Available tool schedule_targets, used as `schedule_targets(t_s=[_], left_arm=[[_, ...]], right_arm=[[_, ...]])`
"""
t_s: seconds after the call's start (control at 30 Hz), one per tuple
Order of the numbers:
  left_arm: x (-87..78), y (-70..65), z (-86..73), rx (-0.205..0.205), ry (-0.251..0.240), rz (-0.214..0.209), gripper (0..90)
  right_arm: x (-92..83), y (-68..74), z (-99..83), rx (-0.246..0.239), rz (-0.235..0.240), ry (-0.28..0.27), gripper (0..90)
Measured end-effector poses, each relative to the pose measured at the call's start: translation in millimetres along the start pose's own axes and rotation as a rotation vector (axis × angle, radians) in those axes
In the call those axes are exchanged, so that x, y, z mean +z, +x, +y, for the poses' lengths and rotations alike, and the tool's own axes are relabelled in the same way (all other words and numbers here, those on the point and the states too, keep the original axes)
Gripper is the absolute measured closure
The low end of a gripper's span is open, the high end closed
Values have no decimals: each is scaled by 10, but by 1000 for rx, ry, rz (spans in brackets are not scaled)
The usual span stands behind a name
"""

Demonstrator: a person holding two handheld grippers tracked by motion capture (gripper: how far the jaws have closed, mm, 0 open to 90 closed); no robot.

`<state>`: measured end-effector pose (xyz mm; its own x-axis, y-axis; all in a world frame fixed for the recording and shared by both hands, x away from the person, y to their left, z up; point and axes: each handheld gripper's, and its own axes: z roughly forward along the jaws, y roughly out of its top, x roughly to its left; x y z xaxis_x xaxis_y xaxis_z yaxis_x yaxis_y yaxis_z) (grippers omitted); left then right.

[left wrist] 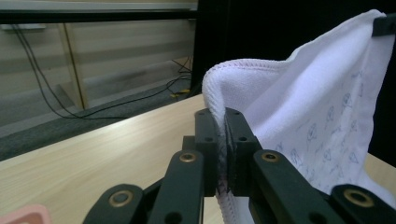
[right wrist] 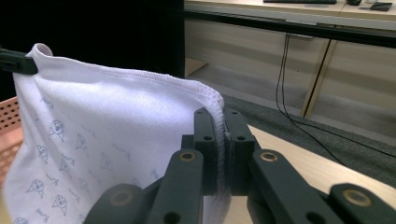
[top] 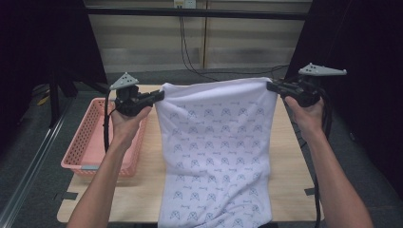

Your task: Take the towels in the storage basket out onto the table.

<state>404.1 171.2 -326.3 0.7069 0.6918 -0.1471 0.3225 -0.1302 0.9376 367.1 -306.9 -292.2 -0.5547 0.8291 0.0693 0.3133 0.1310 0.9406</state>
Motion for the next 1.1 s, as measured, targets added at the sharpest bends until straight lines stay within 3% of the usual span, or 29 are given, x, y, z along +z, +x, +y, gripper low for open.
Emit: schedule_targets(t_s=[0.1, 0.2, 0.3, 0.37, 0.43, 0.6, 0.73, 0.77, 0.93, 0.97, 1.0, 1.03, 1.1], left_arm=[[99, 133, 90, -5, 12, 27, 856], [287, 301, 60, -35, 44, 60, 822], [451, 393, -50, -73, 85, 73, 618], [528, 402, -123, -85, 120, 64, 541], [567, 366, -186, -79, 123, 46, 537], [524, 183, -344, -53, 158, 12, 548], [397, -78, -547, -27, 184, -29, 595], [338, -174, -623, -38, 187, -60, 603], [107, -533, -971, -7, 222, -147, 646], [62, -590, -1056, -7, 239, -184, 660], [13, -667, -1162, 9, 274, -194, 665], [-31, -723, -1251, 17, 299, -195, 665], [-103, -764, -1450, -2, 338, -233, 665]], right_arm=[[210, -73, 59, 5, -13, 17, 858], [436, -177, 55, 15, -37, 56, 836], [679, -298, -65, 26, -129, 126, 632], [751, -349, -172, 43, -130, 151, 603], [756, -358, -278, 54, -125, 155, 573], [587, -252, -470, 45, -73, 160, 543], [324, 1, -726, 29, 3, 177, 515], [258, 70, -809, 25, 20, 178, 515], [-15, 427, -1292, 21, 95, 260, 501], [-50, 477, -1373, 25, 106, 267, 499], [-88, 541, -1477, 38, 143, 300, 491], [-150, 631, -1595, 10, 147, 339, 489], [-235, 715, -1745, 7, 173, 362, 487]])
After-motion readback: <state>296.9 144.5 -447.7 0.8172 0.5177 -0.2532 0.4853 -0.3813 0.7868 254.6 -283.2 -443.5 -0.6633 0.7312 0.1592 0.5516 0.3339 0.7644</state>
